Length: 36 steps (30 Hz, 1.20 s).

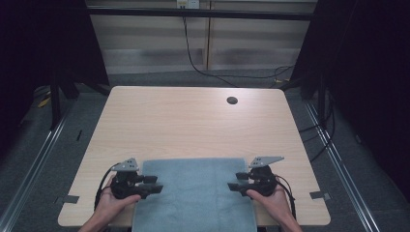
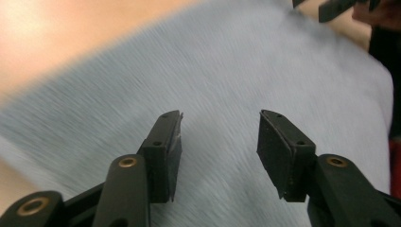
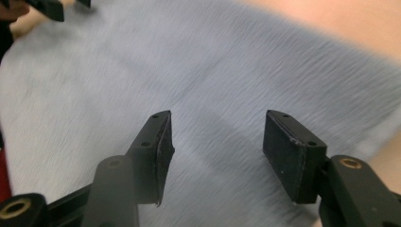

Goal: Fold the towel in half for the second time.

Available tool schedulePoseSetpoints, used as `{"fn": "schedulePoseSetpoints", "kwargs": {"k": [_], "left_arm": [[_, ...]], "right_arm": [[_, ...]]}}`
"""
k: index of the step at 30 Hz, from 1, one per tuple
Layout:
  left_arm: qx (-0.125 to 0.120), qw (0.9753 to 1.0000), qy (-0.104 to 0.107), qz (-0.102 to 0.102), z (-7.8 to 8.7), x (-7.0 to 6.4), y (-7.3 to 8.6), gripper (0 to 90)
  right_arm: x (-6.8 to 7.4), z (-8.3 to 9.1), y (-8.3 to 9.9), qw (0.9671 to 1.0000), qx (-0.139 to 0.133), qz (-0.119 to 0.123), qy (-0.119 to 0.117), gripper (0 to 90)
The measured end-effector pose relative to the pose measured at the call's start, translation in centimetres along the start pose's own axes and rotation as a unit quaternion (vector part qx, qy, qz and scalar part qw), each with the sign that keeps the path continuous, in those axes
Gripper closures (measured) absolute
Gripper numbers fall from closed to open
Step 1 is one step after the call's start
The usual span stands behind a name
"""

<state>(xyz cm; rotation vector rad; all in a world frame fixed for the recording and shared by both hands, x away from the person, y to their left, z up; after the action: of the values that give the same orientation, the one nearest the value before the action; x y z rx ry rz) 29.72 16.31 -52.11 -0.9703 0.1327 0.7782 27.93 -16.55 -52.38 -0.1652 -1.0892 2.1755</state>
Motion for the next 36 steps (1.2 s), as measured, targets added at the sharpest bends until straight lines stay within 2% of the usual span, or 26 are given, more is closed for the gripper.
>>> {"fn": "schedulePoseSetpoints", "kwargs": {"k": [1,2,3,6,7,8,9,11,12,13,14,15,16,17,19,24,27,30,34,35,36], "left_arm": [[-0.005,1.0000,-0.005,0.004,0.2,0.4,-0.7,47.7],[-0.018,0.9996,-0.017,0.010,0.7,1.5,-2.0,45.8],[-0.029,0.9993,-0.021,0.014,0.8,2.1,-2.6,45.7],[-0.039,0.9984,-0.035,0.023,0.8,3.8,-4.3,45.7],[-0.039,0.9984,-0.035,0.023,0.8,3.8,-4.3,45.6],[-0.039,0.9981,-0.038,0.028,0.6,4.4,-4.7,45.6],[-0.041,0.9976,-0.046,0.033,0.1,5.5,-5.2,46.8],[-0.045,0.9967,-0.048,0.048,-0.3,6.4,-5.2,46.4],[-0.045,0.9967,-0.048,0.048,-0.3,6.4,-5.2,46.7],[-0.048,0.9963,-0.053,0.047,-0.6,6.6,-5.1,47.6],[-0.040,0.9967,-0.060,0.037,-0.6,6.8,-5.0,47.9],[-0.040,0.9967,-0.060,0.038,-0.7,6.9,-4.8,47.8],[-0.040,0.9967,-0.060,0.038,-0.7,6.9,-4.8,47.9],[-0.027,0.9971,-0.062,0.034,-1.0,7.1,-4.3,47.4],[-0.018,0.9971,-0.067,0.031,-1.1,7.2,-4.0,46.8],[-0.015,0.9965,-0.073,0.037,-0.7,7.7,-3.3,45.7],[-0.017,0.9963,-0.074,0.041,-0.6,7.7,-3.1,44.4],[-0.011,0.9960,-0.078,0.041,-0.6,8.0,-2.8,42.5],[-0.006,0.9953,-0.088,0.038,-0.9,8.3,-2.5,40.1],[-0.004,0.9952,-0.090,0.038,-1.0,8.4,-2.4,39.8],[-0.001,0.9952,-0.090,0.037,-1.1,8.4,-2.3,39.8]], "right_arm": [[0.0,0.0,0.0,1.0000,0.000,0.000,0.000,43.1],[-0.9,0.1,-0.9,0.9999,-0.007,0.002,0.014,43.0],[-1.4,0.2,-1.4,0.9998,-0.013,0.001,0.015,43.1],[-3.0,0.3,-2.7,0.9992,-0.023,0.003,0.034,43.7],[-3.6,0.3,-3.0,0.9991,-0.024,0.007,0.035,44.1],[-3.6,0.3,-3.0,0.9991,-0.024,0.007,0.035,44.1],[-4.9,0.2,-3.6,0.9984,-0.028,0.002,0.049,45.0],[-6.0,-0.1,-3.7,0.9981,-0.024,-0.004,0.057,45.3],[-6.0,-0.1,-3.7,0.9981,-0.024,-0.004,0.057,45.3],[-6.9,-0.5,-3.5,0.9981,-0.022,-0.010,0.057,45.4],[-7.1,-0.7,-3.2,0.9980,-0.018,-0.013,0.059,45.3],[-7.4,-0.9,-3.0,0.9981,-0.016,-0.014,0.058,45.0],[-7.5,-1.0,-2.8,0.9983,-0.009,-0.016,0.056,44.6],[-7.6,-1.2,-2.7,0.9983,-0.006,-0.014,0.057,43.7],[-7.7,-1.5,-2.5,0.9986,-0.006,-0.017,0.050,43.3],[-8.3,-2.4,-1.9,0.9980,0.010,-0.015,0.061,45.3],[-8.4,-2.7,-1.5,0.9982,0.018,-0.020,0.053,46.0],[-8.1,-3.1,-1.2,0.9980,0.036,-0.013,0.051,46.1],[-7.9,-3.2,-1.2,0.9977,0.038,-0.003,0.057,48.9],[-7.9,-3.1,-1.1,0.9974,0.039,0.005,0.061,54.0],[-7.9,-3.1,-1.1,0.9974,0.039,0.005,0.061,54.0]]}}
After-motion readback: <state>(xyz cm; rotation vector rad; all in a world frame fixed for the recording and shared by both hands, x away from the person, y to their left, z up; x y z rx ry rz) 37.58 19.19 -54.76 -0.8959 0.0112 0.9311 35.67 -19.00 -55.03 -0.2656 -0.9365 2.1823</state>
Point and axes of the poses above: each handheld gripper's, and its own axes: z roughly backward along the jaws, y roughly out of its underside, x roughly to its left, the point moved 7 cm from there along -z, roughly forward along the jaws, and after that the axes turned 8 degrees about z, right-handed, at the moved point
